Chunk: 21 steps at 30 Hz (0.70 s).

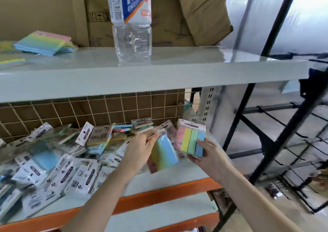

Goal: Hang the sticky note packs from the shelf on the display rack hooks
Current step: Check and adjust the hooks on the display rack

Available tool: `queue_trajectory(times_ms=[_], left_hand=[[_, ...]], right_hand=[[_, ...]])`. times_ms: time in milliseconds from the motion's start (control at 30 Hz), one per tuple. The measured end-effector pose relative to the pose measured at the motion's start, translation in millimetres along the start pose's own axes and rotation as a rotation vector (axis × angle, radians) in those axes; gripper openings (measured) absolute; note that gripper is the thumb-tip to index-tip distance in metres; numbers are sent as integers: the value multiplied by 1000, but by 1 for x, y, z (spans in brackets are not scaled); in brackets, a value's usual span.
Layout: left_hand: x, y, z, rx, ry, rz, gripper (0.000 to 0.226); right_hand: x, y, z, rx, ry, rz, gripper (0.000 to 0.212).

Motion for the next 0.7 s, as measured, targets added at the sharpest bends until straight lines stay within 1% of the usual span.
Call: queue_trajectory(times_ms=[100, 200, 300, 400, 500, 533, 600, 700], left_hand=[[34, 47, 0, 135, -109, 67, 25], [69, 74, 4, 153, -213, 65, 24], [114, 119, 18, 176, -308, 103, 17], [150, 164, 36, 225, -371, 103, 17], [185, 206, 54, 244, -470, 81, 30], [197, 220, 59, 260, -490, 78, 29], [216, 249, 68, 296, -494, 89, 26], [246, 286, 79, 304, -556, 130, 24]], right_hand=[[-25, -24, 18, -42, -40, 69, 34], [-49, -41, 37, -91, -63, 133, 33], [-91, -63, 63, -158, -72, 134, 27], [-136, -86, 89, -267, 22, 273, 16], [-177, -118, 115, -430, 149, 479, 23], [-188, -129, 125, -486, 170, 524, 26], [-210, -149, 142, -569, 189, 578, 30], [-245, -175, 163, -627, 242, 584, 21]])
Point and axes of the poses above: each hand's wrist, its own z-axis away from the middle knuckle, its own x-axis out of the palm, y = z × x, the point moved 6 cm from there along -z, towards the middle knuckle, and after that the axes turned 1 degree about y, right-handed, at the moved point
